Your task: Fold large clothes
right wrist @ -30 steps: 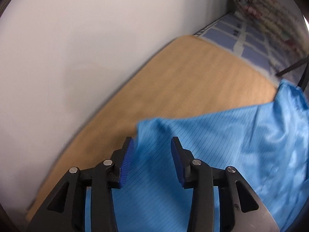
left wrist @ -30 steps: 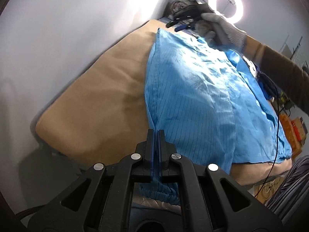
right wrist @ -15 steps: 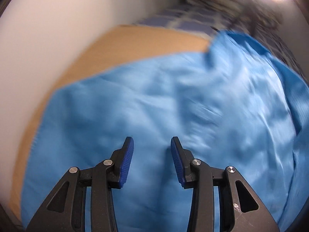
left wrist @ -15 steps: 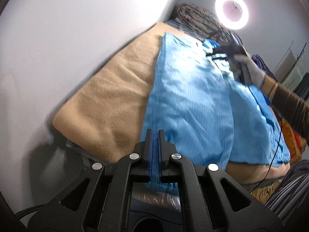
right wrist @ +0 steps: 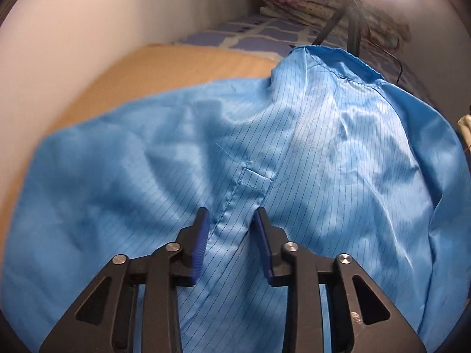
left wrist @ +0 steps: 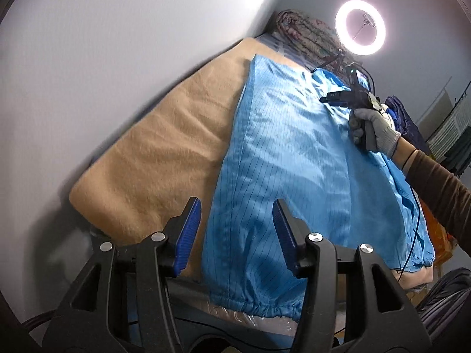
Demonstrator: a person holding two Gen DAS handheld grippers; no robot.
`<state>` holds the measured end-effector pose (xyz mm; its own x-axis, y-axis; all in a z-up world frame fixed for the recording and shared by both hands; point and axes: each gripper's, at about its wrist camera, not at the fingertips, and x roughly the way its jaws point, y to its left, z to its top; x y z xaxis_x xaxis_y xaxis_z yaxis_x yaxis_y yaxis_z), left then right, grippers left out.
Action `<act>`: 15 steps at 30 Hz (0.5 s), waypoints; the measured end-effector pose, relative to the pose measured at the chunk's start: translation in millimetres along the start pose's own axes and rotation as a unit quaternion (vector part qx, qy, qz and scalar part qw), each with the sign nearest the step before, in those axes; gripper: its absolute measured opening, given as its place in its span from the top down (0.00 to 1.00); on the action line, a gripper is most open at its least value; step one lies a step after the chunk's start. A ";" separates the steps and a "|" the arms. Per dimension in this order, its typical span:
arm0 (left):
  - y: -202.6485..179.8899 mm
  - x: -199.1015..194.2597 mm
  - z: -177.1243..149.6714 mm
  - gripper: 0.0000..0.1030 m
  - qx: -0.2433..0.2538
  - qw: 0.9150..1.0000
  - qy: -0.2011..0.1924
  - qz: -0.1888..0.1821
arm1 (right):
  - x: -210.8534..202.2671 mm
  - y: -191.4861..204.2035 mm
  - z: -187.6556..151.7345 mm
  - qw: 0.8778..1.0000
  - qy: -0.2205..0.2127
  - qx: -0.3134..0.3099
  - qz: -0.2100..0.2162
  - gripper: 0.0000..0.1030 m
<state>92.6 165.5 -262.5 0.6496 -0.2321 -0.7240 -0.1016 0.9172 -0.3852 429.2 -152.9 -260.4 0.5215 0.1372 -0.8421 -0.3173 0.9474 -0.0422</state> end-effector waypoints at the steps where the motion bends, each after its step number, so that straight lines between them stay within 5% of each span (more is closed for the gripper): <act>1: 0.5 1.6 -0.9 0.51 -0.003 1.000 0.003 0.001 | 0.1 2.2 0.8 1.000 0.001 -0.002 -0.004 0.72; 5: -3.3 9.9 -2.4 0.51 0.010 1.000 0.006 0.008 | -8.1 7.8 6.0 1.000 0.003 -0.018 -0.018 0.72; 11: -3.0 32.6 0.6 0.51 0.005 1.000 0.023 0.009 | -65.3 45.0 -15.2 0.995 -0.034 -0.058 0.075 0.72; 13: -1.1 36.3 1.5 0.56 0.001 1.000 0.023 0.002 | -78.2 65.1 -22.7 0.989 -0.029 -0.068 0.127 0.72; 15: -2.1 38.0 1.9 0.75 0.004 1.000 0.024 0.007 | -82.6 86.1 -29.8 0.984 -0.022 -0.085 0.153 0.72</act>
<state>119.0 155.3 -288.1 0.6105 -0.2337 -0.7568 -0.1043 0.9234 -0.3693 335.2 -91.4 -210.5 0.4128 0.4246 -0.8058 -0.5908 0.7981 0.1179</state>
